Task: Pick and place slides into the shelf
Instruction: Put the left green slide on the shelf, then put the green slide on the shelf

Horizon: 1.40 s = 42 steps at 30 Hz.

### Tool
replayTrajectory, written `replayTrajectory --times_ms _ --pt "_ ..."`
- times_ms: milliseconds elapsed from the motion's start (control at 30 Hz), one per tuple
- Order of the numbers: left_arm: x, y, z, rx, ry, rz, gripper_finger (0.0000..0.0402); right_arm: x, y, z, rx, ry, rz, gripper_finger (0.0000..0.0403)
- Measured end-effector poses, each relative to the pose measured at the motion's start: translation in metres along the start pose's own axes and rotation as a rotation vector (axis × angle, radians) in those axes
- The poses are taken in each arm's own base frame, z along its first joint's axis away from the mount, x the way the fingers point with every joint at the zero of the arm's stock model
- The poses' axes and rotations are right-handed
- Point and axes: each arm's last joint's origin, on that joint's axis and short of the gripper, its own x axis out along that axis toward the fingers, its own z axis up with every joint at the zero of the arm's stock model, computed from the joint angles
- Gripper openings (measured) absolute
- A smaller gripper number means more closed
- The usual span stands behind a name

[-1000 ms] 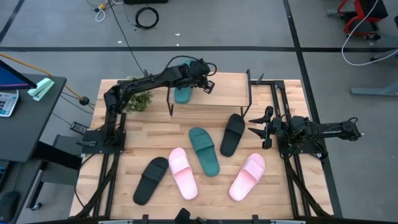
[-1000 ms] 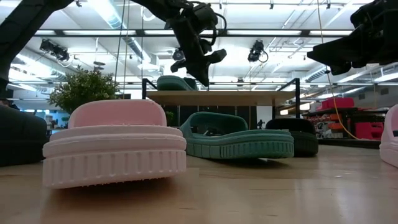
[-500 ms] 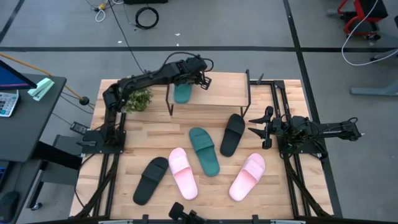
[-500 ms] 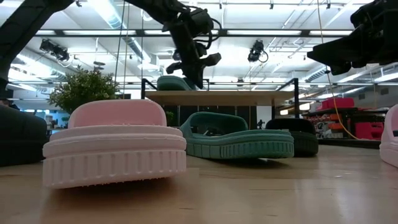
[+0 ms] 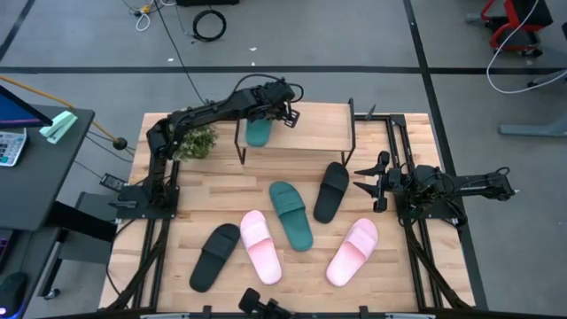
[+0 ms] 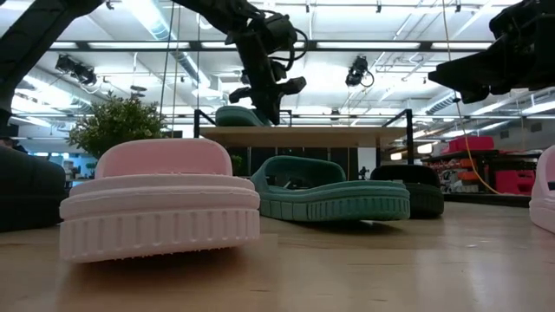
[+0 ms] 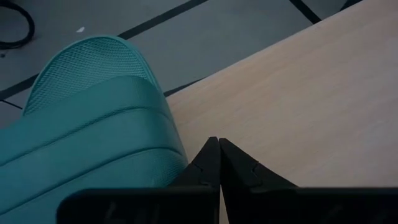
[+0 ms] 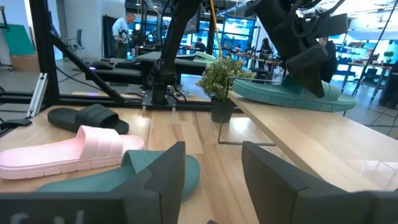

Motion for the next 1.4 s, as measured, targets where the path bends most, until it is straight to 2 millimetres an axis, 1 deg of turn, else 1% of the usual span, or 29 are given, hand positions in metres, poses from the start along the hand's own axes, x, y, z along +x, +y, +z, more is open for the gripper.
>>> replayTrajectory --times_ms 200,433,533,767,967,1067,1167,1267,1400 --pt "0.0 0.002 -0.002 0.007 0.009 0.045 0.0022 0.0 0.0 0.0 0.0 0.0 0.0 0.0165" --pt "0.0 0.005 -0.006 0.008 0.042 0.073 0.0006 0.0 0.0 0.0 0.0 0.0 0.0 0.0165" --pt "0.0 0.005 -0.006 0.008 0.04 0.072 0.0005 0.0 0.0 0.0 0.0 0.0 0.0 0.0165" --pt "-0.001 0.002 -0.006 0.087 0.032 0.062 0.0037 0.0 0.0 0.0 0.0 0.0 0.0 0.0165" --pt "-0.006 -0.002 -0.006 0.128 0.027 0.051 0.0051 0.0 0.0 0.0 0.0 0.0 0.0 0.0165" --pt "-0.018 -0.004 -0.005 0.135 0.011 0.036 0.0051 0.0 0.0 0.0 0.0 0.001 0.0 0.0165" --pt "-0.039 -0.007 -0.002 0.152 -0.026 0.002 0.0047 0.0 0.0 0.0 0.0 0.001 0.0 0.0165" --pt "-0.063 -0.012 -0.002 0.195 -0.066 -0.041 0.0041 0.0 0.0 0.0 0.001 0.001 0.0 0.0165" --pt "-0.104 -0.018 -0.002 0.21 -0.12 -0.14 0.0033 0.0 0.0 0.0 0.002 0.001 0.0 0.0165"
